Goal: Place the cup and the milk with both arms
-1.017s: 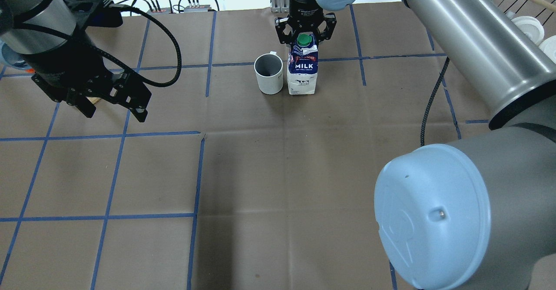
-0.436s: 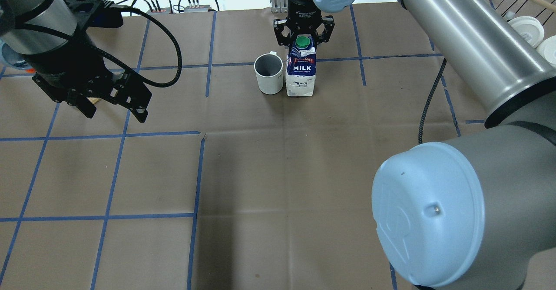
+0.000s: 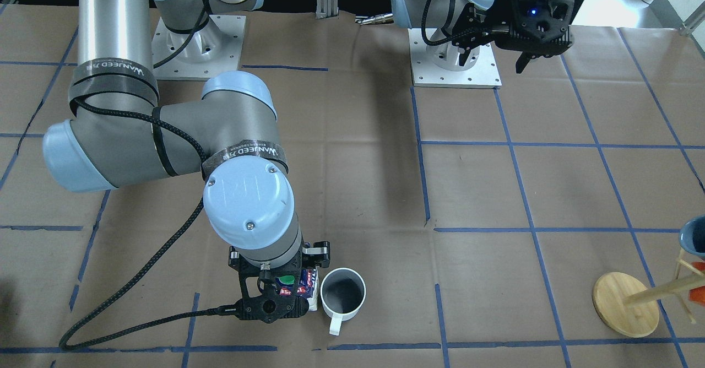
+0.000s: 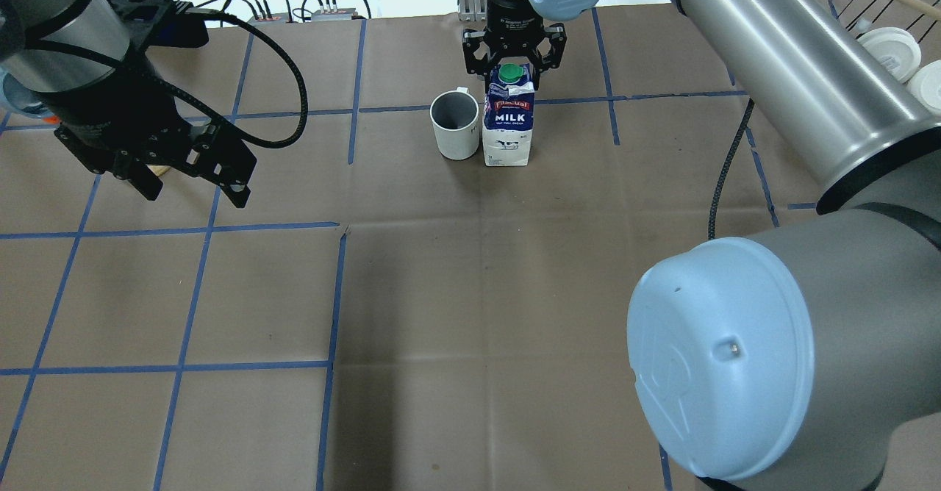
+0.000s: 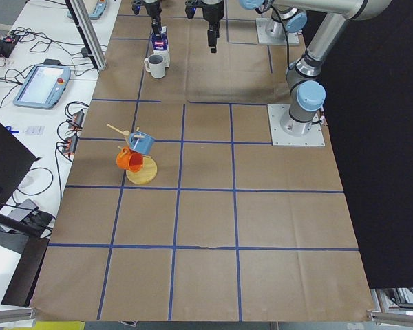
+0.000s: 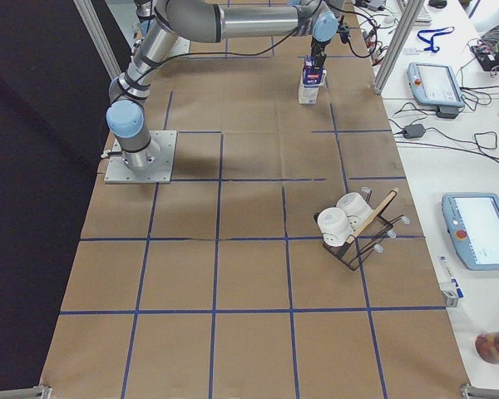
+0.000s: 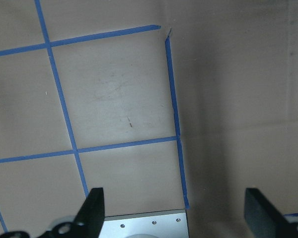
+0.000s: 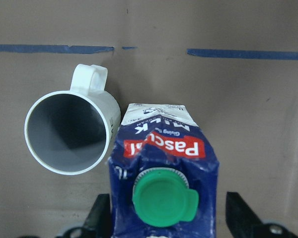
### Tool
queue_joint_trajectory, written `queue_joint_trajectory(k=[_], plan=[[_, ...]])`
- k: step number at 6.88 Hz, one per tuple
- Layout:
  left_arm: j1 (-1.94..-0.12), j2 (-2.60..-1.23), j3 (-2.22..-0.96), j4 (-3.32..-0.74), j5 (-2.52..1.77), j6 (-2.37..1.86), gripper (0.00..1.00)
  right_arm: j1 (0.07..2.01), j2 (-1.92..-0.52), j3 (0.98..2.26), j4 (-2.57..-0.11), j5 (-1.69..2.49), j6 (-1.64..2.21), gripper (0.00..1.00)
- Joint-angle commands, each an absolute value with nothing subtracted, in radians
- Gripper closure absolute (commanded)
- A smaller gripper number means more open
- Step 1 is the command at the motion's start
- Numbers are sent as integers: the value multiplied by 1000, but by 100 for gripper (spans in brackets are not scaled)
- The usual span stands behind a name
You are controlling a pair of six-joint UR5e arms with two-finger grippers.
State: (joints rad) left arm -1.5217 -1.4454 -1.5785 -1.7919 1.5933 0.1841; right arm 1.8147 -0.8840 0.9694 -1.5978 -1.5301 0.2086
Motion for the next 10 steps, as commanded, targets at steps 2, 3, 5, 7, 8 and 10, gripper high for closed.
queue_joint_trajectory(k=[2, 3, 5, 7, 8, 10], plan=[[-1520, -1443, -1578, -1807, 1592, 184, 0, 1793, -958, 885, -1377, -1542, 125, 0], [-1520, -1443, -1578, -1807, 1592, 184, 0, 1770, -1003, 899, -1312, -1558, 51, 0], [-1520, -1445, -1578, -1807, 1592, 184, 0, 1677, -1134, 980, -1222, -1581, -41, 4], [-1520, -1445, -1578, -1807, 1592, 184, 0, 1614, -1337, 1231, -1273, -1577, -54, 3], [-1520, -1445, -1580, -1807, 1592, 184, 0, 1611, -1421, 1356, -1361, -1580, -48, 1], [-1520, -1445, -1580, -1807, 1592, 184, 0, 1614, -1561, 1574, -1532, -1574, -3, 0]])
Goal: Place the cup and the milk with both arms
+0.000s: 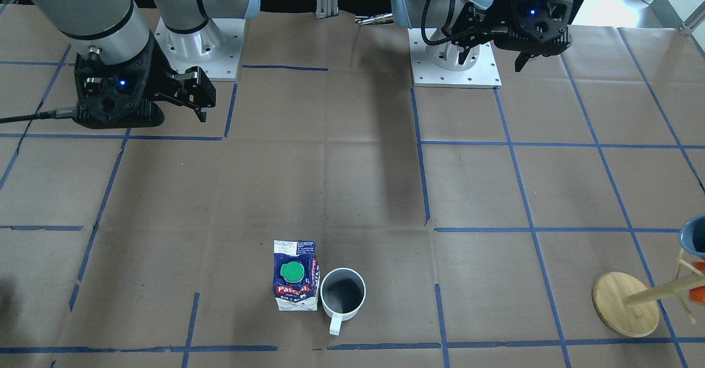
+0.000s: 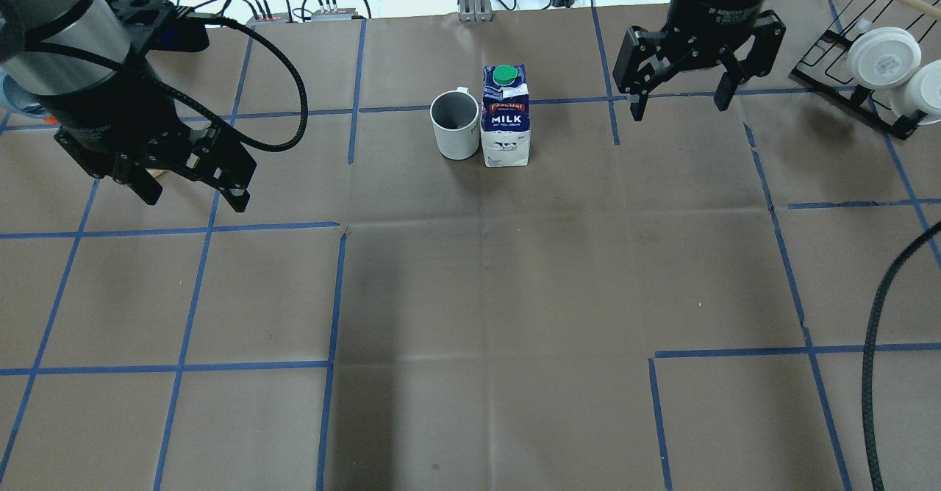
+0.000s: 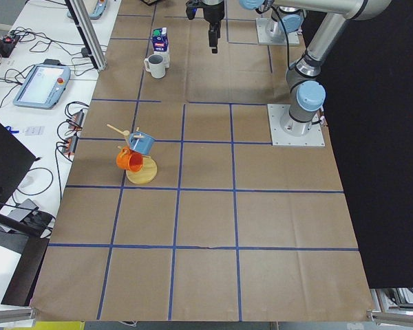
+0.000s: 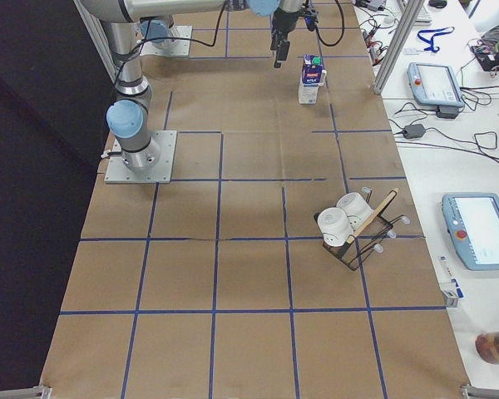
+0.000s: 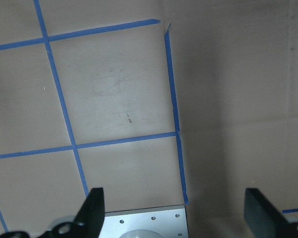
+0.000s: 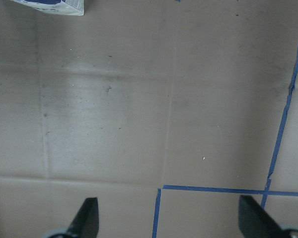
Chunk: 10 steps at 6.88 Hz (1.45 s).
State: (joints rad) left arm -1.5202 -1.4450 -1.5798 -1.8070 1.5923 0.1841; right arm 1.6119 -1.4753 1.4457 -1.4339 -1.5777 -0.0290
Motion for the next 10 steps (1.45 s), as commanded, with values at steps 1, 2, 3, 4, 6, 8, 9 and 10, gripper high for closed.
queue_joint_trajectory(k=[1, 2, 3, 4, 6, 8, 9, 10], plan=[[-1520, -1445, -1580, -1807, 1592, 184, 0, 1614, -1583, 1610, -1551, -1574, 17, 0], [-1520, -1445, -1580, -1809, 1592, 183, 0, 1608, -1583, 1612, -1549, -1575, 17, 0], [-1520, -1445, -1580, -1809, 1592, 183, 0, 1606, -1583, 1608, -1549, -1575, 12, 0], [-1520, -1445, -1580, -1809, 1592, 183, 0, 1592, -1583, 1595, -1543, -1572, 12, 0], [-1520, -1445, -1582, -1809, 1592, 183, 0, 1578, -1585, 1578, -1531, -1568, 12, 0], [-1520, -1445, -1582, -1809, 1592, 183, 0, 1578, -1586, 1578, -1531, -1566, 15, 0], [-1520, -1445, -1582, -1809, 1592, 183, 0, 1578, -1586, 1580, -1531, -1566, 15, 0], [-1520, -1445, -1582, -1809, 1592, 183, 0, 1578, -1586, 1580, -1531, -1568, 15, 0]])
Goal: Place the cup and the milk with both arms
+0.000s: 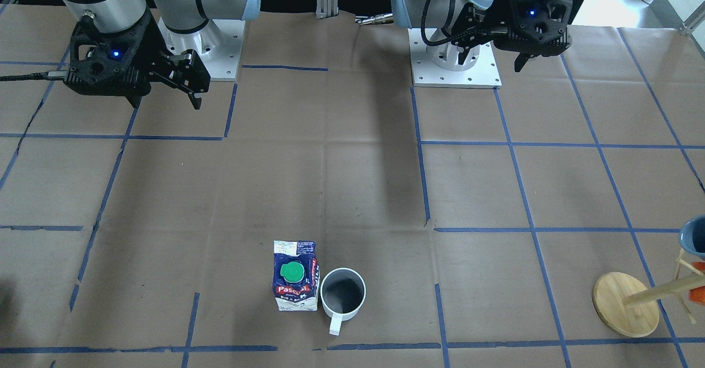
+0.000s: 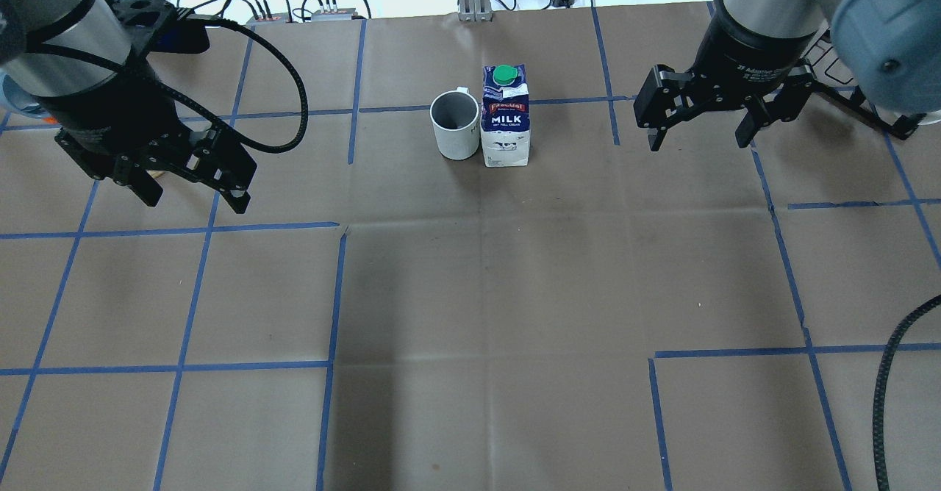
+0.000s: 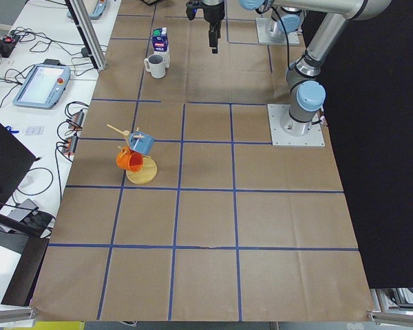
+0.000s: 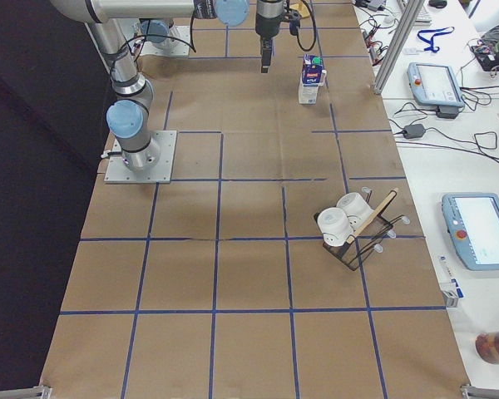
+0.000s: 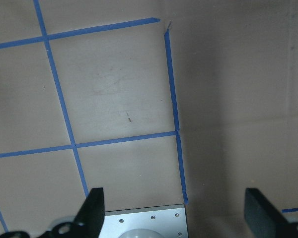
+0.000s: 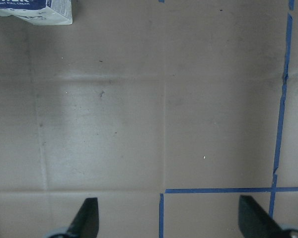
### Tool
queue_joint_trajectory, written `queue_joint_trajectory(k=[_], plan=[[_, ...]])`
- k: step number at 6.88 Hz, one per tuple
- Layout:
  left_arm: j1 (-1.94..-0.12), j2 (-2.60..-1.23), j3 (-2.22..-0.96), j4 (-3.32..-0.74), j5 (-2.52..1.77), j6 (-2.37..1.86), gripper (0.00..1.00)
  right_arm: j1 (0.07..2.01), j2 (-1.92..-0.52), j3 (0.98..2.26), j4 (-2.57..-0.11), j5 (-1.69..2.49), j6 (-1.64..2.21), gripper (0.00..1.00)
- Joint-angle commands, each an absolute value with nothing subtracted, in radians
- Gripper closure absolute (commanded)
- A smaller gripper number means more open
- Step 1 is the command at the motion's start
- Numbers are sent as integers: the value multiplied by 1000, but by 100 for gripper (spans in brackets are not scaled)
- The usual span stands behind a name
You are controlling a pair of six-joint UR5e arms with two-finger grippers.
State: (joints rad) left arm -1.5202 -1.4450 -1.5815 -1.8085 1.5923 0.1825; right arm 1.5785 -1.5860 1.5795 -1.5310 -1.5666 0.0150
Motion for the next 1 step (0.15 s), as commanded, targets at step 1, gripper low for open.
queue_joint_trajectory(k=[1], plan=[[-1520, -1445, -1582, -1809, 1592, 183, 0, 1578, -1586, 1580, -1531, -1569, 15, 0]])
